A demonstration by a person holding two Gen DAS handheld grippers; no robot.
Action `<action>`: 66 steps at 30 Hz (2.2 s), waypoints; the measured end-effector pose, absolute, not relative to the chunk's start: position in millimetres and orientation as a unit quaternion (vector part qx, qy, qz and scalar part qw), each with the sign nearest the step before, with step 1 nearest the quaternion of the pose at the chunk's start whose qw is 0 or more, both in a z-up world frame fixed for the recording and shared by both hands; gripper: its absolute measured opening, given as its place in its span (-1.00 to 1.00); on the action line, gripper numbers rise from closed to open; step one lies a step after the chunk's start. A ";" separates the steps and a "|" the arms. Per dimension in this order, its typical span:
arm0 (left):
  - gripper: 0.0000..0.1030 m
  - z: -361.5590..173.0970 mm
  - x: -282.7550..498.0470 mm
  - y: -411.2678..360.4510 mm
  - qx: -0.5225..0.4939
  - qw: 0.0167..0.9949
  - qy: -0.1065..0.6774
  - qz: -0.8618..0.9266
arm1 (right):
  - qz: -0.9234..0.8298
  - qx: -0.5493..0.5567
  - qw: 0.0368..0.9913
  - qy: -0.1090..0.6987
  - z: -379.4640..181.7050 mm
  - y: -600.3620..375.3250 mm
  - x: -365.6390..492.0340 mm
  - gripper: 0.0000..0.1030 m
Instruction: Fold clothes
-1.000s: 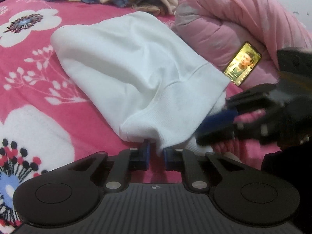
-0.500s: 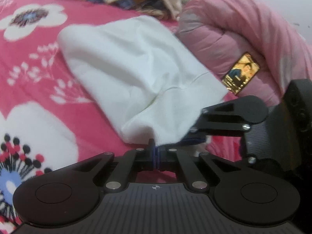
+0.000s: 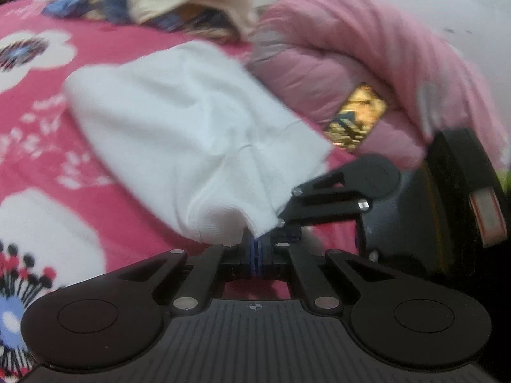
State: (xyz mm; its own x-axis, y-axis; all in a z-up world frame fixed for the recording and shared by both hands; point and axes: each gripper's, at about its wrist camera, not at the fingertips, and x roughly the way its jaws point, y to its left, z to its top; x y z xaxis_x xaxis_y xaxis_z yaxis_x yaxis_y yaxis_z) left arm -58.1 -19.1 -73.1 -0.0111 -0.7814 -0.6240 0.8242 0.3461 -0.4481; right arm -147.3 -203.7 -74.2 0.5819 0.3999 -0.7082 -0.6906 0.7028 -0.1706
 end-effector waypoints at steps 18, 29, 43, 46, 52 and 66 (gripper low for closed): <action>-1.00 -91.1 -79.8 -53.0 0.063 0.635 0.416 -0.648 | 0.317 -0.092 0.823 0.462 -65.8 -266.2 -146.6 -0.90; -1.00 -105.1 -106.2 -53.1 0.135 0.634 0.386 -0.656 | 0.152 0.275 0.805 0.504 -47.7 -411.3 -131.7 -0.45; -1.00 -119.9 -128.3 -58.9 0.212 0.638 0.335 -0.660 | 0.015 0.419 0.800 0.430 -76.3 -447.0 -120.3 -0.91; -1.00 -121.1 -129.2 -59.6 0.213 0.639 0.332 -0.661 | 0.019 0.389 0.829 0.401 -60.6 -446.5 -121.0 -0.97; -1.00 -97.1 -136.5 -56.2 0.189 0.615 0.304 -0.703 | 0.029 0.292 0.891 0.347 -5.9 -443.5 -117.2 -0.98; -0.73 -109.8 -117.9 -57.9 0.213 0.594 0.369 -0.682 | -0.081 0.140 0.840 0.518 -65.0 -457.8 -122.7 -0.92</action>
State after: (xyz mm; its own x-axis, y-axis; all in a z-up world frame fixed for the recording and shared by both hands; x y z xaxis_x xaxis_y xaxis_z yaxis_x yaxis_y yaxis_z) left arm -117.9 -57.9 -109.8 -0.2024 -0.6527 -0.7301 0.9680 -0.0204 -0.2501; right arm -122.7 -457.8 -65.0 0.4499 0.0088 -0.8930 0.2820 0.9474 0.1514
